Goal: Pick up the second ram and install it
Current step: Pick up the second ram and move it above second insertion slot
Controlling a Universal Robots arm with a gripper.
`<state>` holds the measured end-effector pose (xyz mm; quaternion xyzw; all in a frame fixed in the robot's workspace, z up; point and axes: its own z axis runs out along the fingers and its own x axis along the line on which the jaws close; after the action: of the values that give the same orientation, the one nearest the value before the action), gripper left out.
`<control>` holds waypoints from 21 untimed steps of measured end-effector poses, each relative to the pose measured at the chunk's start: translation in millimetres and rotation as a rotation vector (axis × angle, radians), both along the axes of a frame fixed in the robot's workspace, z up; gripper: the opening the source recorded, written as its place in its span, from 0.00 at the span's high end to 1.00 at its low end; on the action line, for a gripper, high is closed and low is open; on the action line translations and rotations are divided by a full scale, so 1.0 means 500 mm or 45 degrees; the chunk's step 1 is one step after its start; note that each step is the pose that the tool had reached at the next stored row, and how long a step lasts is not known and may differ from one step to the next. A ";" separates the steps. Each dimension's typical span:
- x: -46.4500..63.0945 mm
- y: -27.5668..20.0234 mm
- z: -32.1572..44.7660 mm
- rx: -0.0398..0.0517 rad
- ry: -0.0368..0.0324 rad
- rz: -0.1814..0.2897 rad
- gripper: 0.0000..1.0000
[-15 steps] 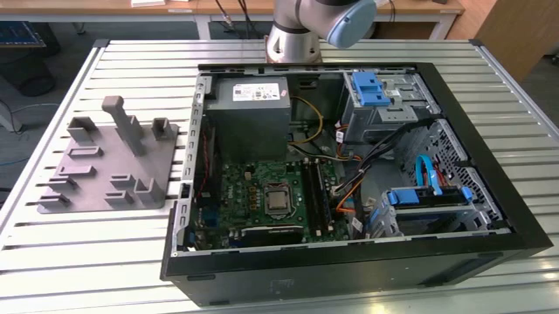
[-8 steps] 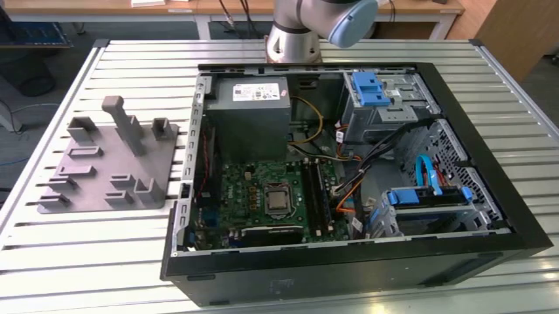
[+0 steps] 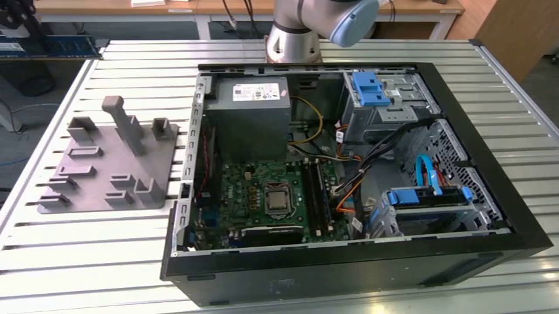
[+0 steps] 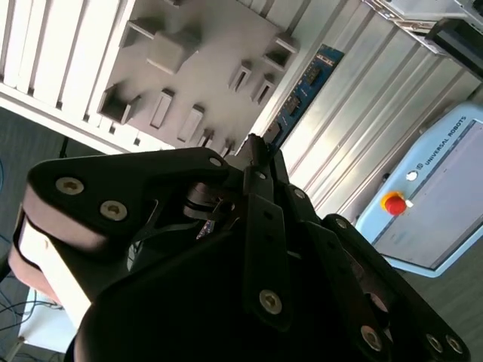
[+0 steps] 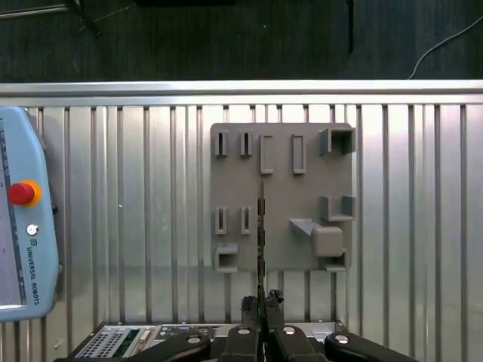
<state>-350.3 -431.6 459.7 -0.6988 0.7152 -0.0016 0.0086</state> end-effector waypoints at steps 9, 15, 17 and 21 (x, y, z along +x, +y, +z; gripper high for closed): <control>0.029 0.0000 -0.033 0.000 0.0001 0.000 0.86; 0.048 0.0000 -0.055 0.000 0.0003 0.000 0.86; 0.054 0.0000 -0.062 0.000 0.0000 0.000 0.86; 0.067 0.0000 -0.077 0.000 0.0001 0.000 0.86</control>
<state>-316.8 -431.6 421.3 -0.6988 0.7152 -0.0016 0.0085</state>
